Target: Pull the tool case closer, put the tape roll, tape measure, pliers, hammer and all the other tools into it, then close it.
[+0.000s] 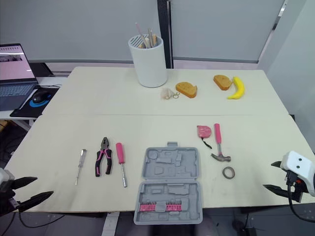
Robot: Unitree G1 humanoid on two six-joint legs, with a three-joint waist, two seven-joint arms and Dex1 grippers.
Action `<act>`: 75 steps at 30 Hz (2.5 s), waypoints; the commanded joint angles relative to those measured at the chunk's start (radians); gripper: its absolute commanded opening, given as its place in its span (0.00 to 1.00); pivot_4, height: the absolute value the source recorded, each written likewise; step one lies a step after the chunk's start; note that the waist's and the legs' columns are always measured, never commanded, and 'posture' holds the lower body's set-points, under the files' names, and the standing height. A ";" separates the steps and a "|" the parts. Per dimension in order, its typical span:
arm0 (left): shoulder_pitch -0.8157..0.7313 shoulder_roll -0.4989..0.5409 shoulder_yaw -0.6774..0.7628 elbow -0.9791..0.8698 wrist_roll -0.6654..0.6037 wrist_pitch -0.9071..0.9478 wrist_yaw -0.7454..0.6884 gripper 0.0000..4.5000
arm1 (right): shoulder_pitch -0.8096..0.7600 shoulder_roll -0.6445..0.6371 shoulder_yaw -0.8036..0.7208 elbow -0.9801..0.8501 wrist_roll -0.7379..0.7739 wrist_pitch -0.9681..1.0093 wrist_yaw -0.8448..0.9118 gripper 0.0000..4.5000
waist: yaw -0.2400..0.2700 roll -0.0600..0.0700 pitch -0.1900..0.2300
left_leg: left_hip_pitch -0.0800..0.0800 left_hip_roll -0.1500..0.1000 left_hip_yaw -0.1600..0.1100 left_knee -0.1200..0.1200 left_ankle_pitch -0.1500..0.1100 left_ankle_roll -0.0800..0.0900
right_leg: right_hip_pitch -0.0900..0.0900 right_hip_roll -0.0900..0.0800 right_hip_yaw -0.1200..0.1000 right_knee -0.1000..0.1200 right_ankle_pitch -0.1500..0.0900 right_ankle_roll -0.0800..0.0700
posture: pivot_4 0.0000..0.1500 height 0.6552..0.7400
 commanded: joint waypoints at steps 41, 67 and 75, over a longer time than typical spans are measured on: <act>-0.367 -0.093 -0.528 -0.693 -0.173 0.084 -0.188 1.00 | -0.113 0.378 0.434 -0.002 -0.197 -0.120 -0.457 0.73 | 0.000 0.000 -0.001 | 0.001 0.011 0.003 0.001 0.000 0.000 | -0.001 0.018 0.007 0.000 0.003 -0.003 | 1.00 1.00; -0.403 -0.072 -0.544 -0.727 -0.179 0.097 -0.221 1.00 | -0.138 0.316 0.474 -0.037 -0.205 -0.104 -0.417 0.73 | -0.001 0.000 -0.002 | 0.002 0.012 0.005 0.001 0.000 0.000 | -0.001 0.018 0.009 0.001 0.004 -0.004 | 1.00 1.00; -0.409 -0.085 -0.562 -0.755 -0.177 0.108 -0.197 1.00 | -0.165 0.325 0.485 -0.011 -0.225 -0.074 -0.437 0.49 | 0.000 0.000 -0.002 | 0.002 0.011 0.005 0.001 0.000 0.000 | -0.001 0.019 0.009 0.000 0.004 -0.004 | 1.00 1.00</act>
